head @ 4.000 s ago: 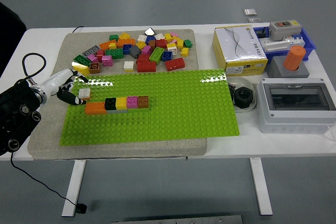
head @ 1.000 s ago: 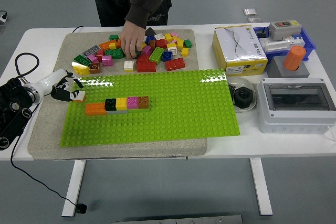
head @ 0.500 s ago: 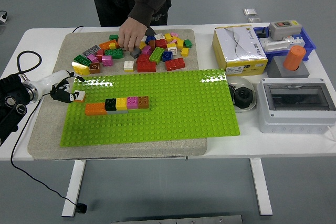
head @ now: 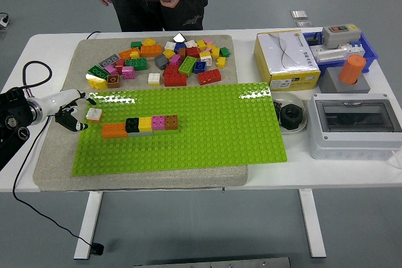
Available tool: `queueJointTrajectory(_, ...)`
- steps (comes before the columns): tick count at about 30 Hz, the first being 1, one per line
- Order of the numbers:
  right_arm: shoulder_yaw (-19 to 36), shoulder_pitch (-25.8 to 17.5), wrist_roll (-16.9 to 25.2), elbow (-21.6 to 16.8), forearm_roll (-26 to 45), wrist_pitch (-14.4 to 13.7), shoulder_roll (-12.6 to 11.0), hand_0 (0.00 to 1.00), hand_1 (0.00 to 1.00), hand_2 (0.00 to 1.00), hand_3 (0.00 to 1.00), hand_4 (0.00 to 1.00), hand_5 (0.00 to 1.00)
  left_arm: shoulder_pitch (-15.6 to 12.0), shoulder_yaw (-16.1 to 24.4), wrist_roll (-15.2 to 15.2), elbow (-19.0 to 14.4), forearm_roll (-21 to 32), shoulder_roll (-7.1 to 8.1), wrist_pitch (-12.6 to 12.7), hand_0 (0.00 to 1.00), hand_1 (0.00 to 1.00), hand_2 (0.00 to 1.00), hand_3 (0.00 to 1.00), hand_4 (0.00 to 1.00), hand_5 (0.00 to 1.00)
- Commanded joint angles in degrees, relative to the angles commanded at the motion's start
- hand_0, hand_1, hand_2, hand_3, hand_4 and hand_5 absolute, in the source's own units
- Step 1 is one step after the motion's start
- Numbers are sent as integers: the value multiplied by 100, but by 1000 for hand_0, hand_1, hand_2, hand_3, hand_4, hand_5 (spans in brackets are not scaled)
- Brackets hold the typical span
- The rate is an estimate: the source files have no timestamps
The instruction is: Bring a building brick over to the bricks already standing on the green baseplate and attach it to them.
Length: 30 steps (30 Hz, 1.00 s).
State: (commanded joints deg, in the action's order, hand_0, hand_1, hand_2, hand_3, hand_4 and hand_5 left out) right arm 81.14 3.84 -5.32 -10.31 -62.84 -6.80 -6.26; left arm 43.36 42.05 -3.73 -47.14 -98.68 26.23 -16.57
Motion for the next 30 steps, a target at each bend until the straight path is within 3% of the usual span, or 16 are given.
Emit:
queueJointTrajectory(1, 0, 2, 0, 0, -3, 1, 1, 625, 437, 573, 712, 709, 878, 7, -22, 38, 33, -9, -14, 44, 126, 2, 35, 797, 675, 2)
queueJointTrajectory(6, -6, 12, 2, 0, -5, 2, 1, 625, 437, 573, 712, 709, 878, 41, -120, 141, 156, 91, -72, 133, 126, 2, 35, 797, 675, 2)
queueJointTrajectory(7, -7, 15, 2, 0, -6, 3, 1, 625, 436, 573, 711, 709, 877, 51, -142, 154, 179, 132, -86, 139, 127, 2, 31, 753, 578, 2)
queueJointTrajectory(12, 0, 29, -2, 0, -34, 8, -2, 625, 436, 573, 711, 709, 877, 73, -246, 192, 269, 329, -152, 139, 127, 2, 31, 753, 578, 2)
queueJointTrajectory(13, 0, 31, -2, 0, -36, 8, -2, 625, 436, 572, 711, 710, 876, 71, -259, 198, 281, 347, -163, 143, 129, 2, 30, 646, 487, 2)
queueJointTrajectory(18, -2, 36, 2, 0, -40, 9, -4, 625, 436, 572, 711, 710, 876, 34, -305, 230, 366, 447, -229, 166, 129, 2, 30, 646, 487, 2)
queueJointTrajectory(19, -4, 36, 3, 0, -37, 9, -5, 625, 436, 572, 711, 710, 877, 26, -308, 239, 378, 463, -239, 174, 131, 2, 31, 569, 471, 2)
queueJointTrajectory(30, -13, 45, 3, 0, -47, 15, -6, 625, 436, 572, 711, 709, 877, 12, -287, 312, 463, 623, -299, 259, 132, 2, 31, 544, 496, 2)
